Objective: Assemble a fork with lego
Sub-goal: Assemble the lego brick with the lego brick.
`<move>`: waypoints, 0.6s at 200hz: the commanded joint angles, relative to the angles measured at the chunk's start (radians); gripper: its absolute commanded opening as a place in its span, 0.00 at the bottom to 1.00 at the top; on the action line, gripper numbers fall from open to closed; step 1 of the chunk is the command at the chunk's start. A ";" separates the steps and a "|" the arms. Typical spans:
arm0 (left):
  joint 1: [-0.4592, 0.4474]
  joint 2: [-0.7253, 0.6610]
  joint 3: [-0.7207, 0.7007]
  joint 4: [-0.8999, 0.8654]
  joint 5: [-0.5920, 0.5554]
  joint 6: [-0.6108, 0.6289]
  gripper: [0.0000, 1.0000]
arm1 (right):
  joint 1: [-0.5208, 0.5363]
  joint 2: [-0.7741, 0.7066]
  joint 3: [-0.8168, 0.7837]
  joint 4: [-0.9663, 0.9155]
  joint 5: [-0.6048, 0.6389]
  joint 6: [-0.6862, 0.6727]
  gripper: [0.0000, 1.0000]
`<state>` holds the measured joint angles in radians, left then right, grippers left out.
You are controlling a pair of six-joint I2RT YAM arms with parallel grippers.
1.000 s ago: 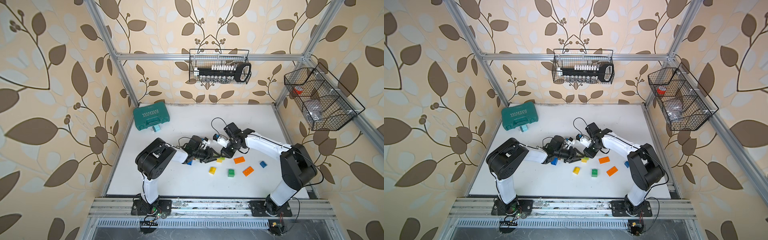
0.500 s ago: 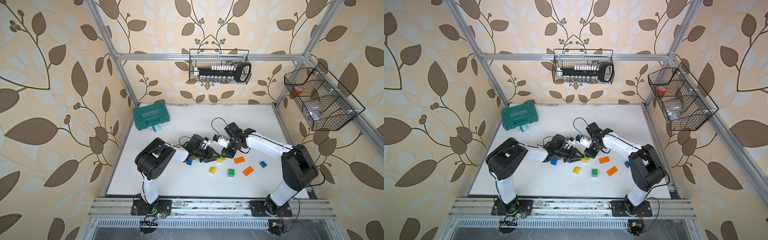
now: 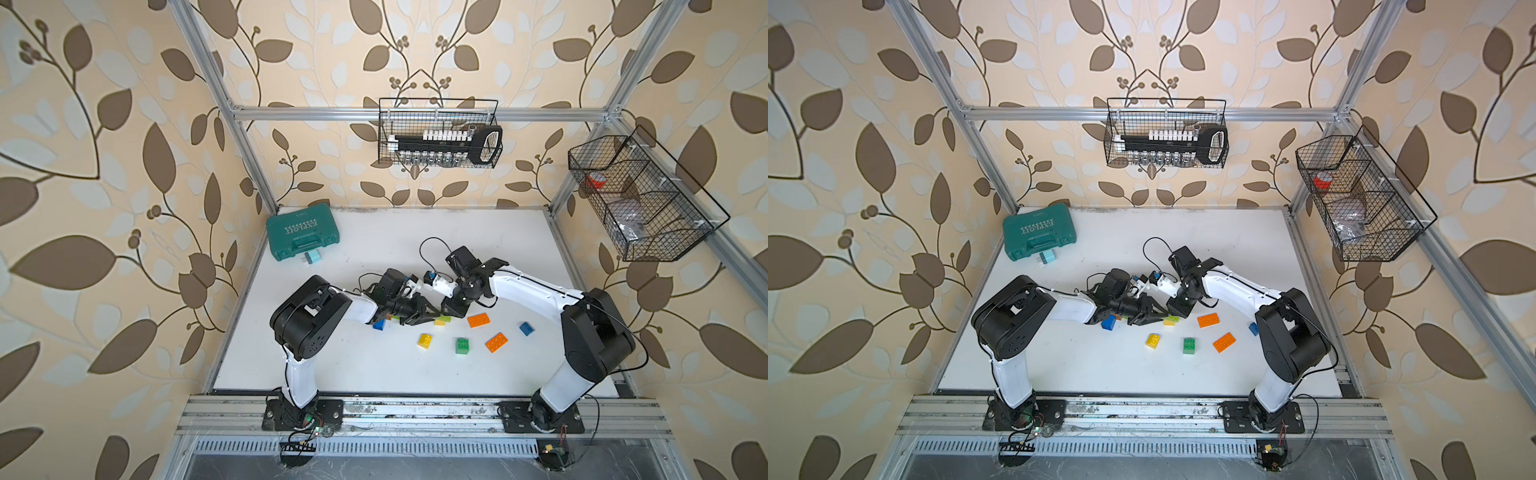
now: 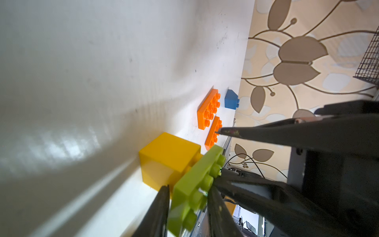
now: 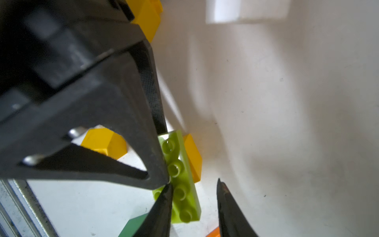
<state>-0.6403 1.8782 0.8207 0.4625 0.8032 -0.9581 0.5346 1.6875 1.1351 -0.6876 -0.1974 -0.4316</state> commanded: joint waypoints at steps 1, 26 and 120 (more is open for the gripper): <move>-0.012 -0.011 0.007 -0.033 0.001 0.028 0.33 | 0.004 0.023 -0.012 -0.008 0.019 -0.004 0.38; -0.012 -0.008 0.023 -0.083 -0.014 0.045 0.32 | 0.001 0.035 -0.023 -0.018 0.054 0.003 0.37; -0.013 -0.001 0.042 -0.099 -0.014 0.048 0.34 | -0.025 0.072 0.030 -0.034 0.046 0.022 0.37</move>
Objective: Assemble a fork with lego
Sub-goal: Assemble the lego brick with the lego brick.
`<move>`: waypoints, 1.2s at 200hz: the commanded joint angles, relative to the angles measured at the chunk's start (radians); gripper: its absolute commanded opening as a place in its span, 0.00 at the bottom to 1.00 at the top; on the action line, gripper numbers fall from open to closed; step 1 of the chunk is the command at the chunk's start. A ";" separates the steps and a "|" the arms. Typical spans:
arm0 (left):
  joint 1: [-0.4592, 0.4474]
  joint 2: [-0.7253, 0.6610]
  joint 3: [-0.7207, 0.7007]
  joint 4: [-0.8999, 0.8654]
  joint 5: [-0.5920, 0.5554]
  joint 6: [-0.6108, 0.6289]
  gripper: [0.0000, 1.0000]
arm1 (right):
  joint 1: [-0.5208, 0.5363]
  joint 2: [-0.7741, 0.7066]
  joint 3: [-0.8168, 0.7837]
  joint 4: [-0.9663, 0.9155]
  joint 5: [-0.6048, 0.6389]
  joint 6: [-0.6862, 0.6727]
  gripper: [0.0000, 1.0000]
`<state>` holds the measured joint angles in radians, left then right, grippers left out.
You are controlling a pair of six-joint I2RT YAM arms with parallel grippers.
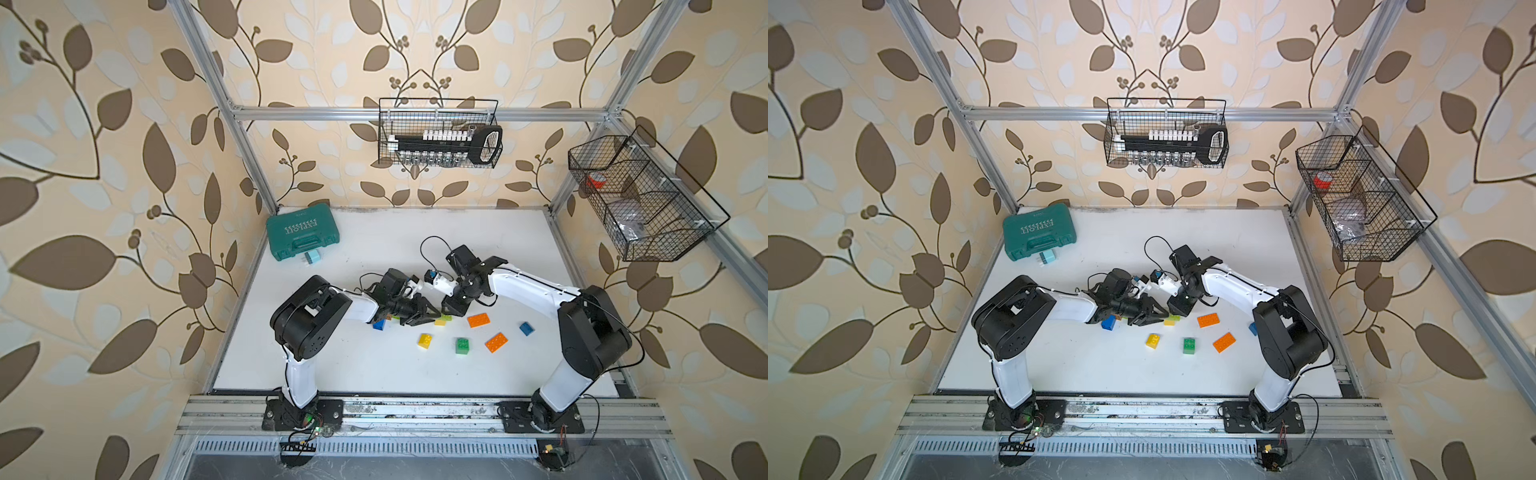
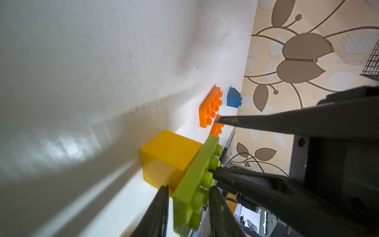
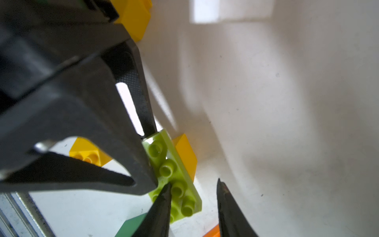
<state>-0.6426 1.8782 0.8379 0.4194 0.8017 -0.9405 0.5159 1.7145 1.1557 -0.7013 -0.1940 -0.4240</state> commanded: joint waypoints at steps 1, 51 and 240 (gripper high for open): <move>-0.011 0.000 0.025 -0.056 -0.013 0.031 0.34 | -0.006 0.045 0.009 -0.020 0.044 0.013 0.37; -0.010 0.038 0.006 -0.106 -0.052 0.025 0.28 | 0.018 0.079 0.006 -0.024 0.096 0.024 0.38; -0.010 0.011 0.051 -0.048 -0.030 -0.013 0.46 | -0.028 -0.119 -0.003 0.025 -0.040 0.112 0.49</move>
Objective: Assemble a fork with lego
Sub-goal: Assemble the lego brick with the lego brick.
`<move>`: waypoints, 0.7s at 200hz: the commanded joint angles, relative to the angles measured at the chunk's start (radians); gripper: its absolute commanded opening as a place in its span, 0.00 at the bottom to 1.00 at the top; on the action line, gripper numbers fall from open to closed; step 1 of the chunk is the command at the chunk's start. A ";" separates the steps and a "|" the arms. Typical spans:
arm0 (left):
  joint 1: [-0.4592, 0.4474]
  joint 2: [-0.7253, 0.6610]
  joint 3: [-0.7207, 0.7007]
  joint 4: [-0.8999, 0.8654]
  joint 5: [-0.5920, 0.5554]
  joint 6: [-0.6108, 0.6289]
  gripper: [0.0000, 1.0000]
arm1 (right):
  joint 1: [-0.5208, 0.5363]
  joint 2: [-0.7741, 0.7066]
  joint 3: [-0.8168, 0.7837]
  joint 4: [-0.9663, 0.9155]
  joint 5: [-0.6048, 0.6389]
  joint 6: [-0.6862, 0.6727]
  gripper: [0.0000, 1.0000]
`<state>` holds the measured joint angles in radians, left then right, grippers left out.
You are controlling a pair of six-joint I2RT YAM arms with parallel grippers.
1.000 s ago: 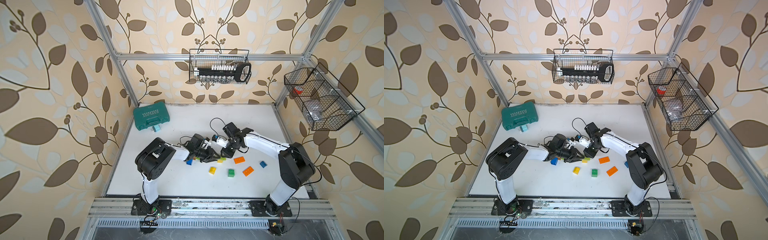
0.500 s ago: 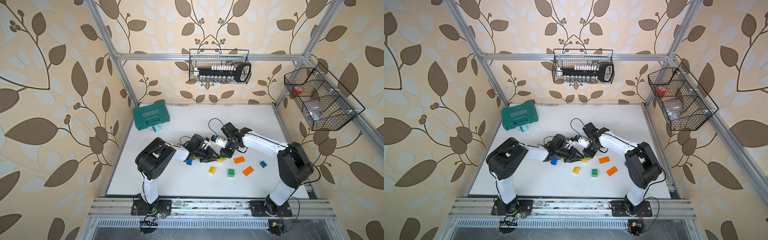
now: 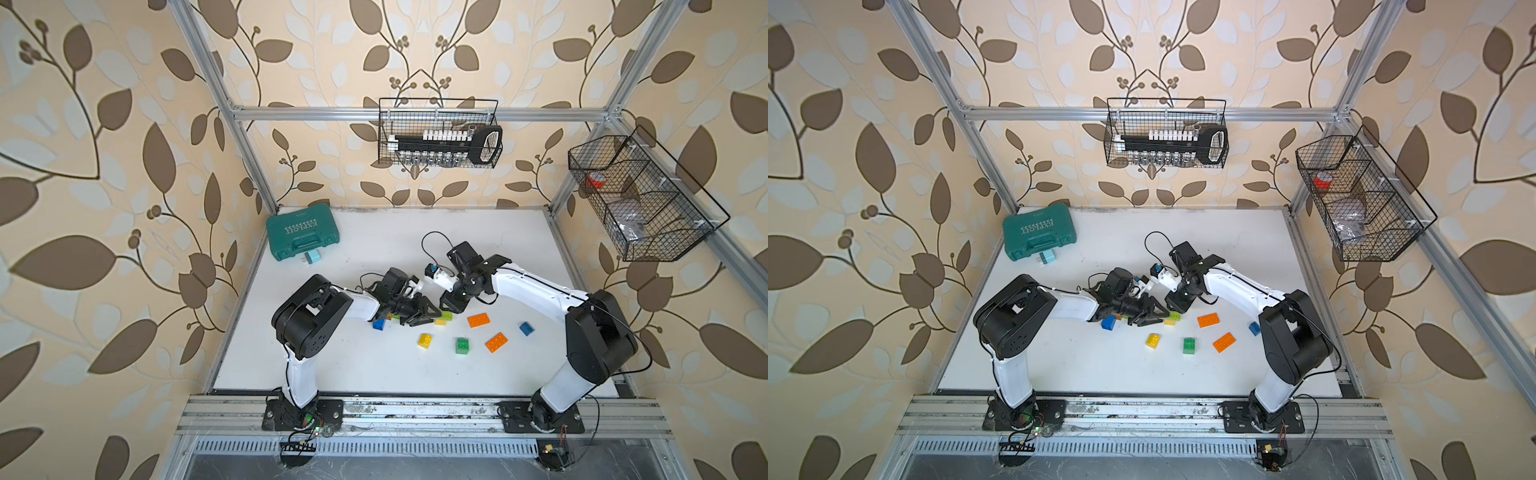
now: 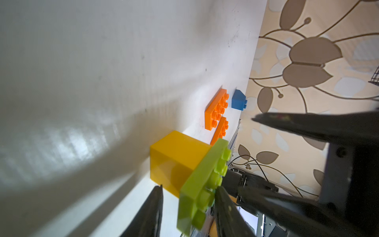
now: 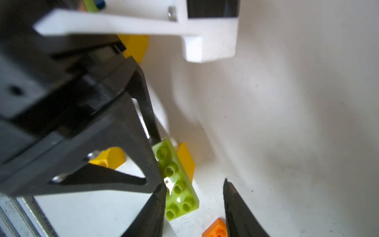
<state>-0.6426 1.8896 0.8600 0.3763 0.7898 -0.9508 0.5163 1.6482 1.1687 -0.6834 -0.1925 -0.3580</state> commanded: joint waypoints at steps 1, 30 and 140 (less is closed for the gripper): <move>-0.010 -0.002 0.029 -0.005 -0.018 -0.002 0.46 | -0.029 -0.056 -0.016 0.007 -0.042 0.047 0.49; -0.009 -0.019 0.040 -0.029 -0.024 0.003 0.54 | -0.054 -0.106 -0.028 0.001 -0.040 0.104 0.52; 0.008 -0.278 0.000 -0.168 -0.210 0.152 0.99 | -0.072 -0.309 -0.141 0.016 0.144 0.370 1.00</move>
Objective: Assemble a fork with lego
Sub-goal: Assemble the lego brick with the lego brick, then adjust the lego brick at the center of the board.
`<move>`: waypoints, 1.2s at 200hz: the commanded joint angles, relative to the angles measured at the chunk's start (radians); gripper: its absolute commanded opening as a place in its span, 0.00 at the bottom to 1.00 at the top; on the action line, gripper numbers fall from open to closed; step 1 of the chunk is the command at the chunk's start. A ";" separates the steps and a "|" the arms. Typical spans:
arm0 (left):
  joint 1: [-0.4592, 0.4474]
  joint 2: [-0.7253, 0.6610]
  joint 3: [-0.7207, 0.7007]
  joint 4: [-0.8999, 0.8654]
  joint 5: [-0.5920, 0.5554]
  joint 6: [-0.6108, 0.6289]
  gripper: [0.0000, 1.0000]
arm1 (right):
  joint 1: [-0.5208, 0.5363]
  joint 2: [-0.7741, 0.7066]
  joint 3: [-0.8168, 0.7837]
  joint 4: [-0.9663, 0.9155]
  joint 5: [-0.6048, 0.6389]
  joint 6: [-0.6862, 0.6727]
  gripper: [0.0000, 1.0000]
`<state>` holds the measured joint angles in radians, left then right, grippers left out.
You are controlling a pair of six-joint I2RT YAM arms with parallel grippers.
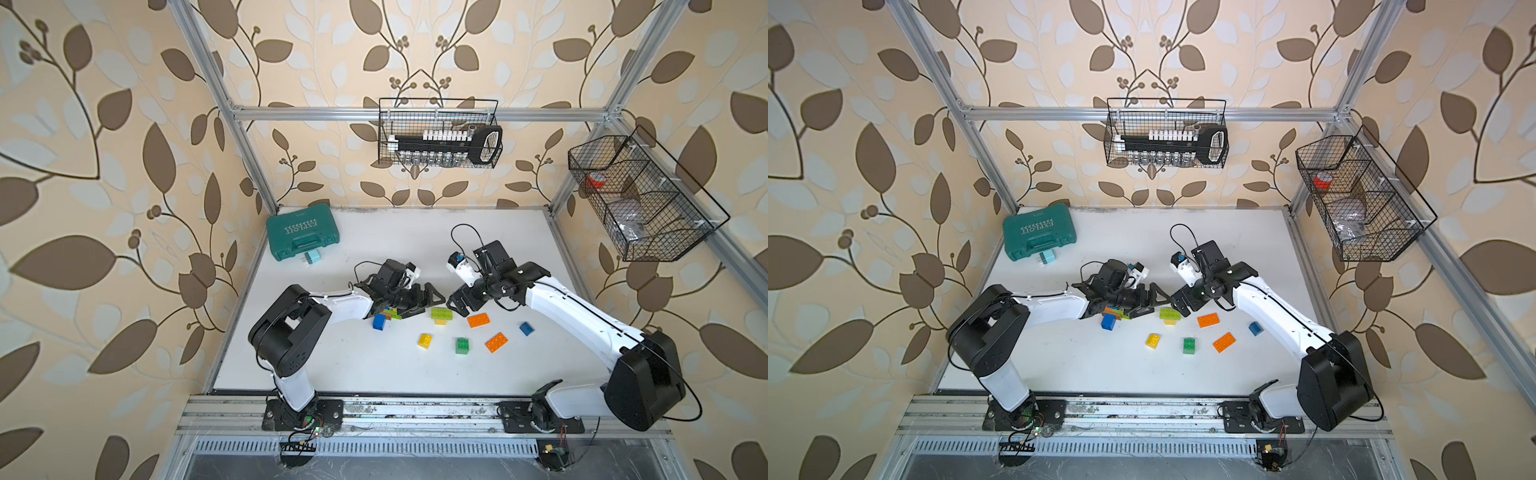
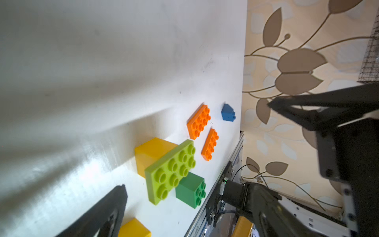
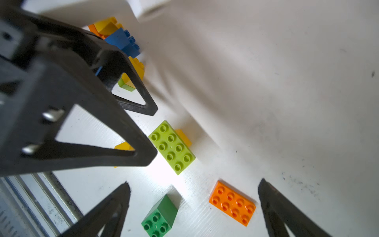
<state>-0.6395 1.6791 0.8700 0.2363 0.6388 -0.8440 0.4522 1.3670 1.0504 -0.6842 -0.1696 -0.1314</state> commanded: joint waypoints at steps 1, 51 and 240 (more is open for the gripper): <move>0.006 -0.070 -0.009 -0.034 -0.061 0.047 0.99 | -0.008 -0.028 -0.022 0.016 0.132 0.151 1.00; 0.013 -0.194 -0.022 -0.082 -0.089 0.070 0.99 | -0.070 -0.085 -0.022 -0.001 0.067 0.325 1.00; 0.142 -0.269 -0.068 -0.152 0.096 0.144 0.99 | -0.110 -0.017 -0.227 -0.062 0.110 0.863 0.84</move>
<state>-0.5217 1.4387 0.7914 0.1230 0.7284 -0.7647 0.3252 1.3354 0.8501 -0.7681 -0.1028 0.6079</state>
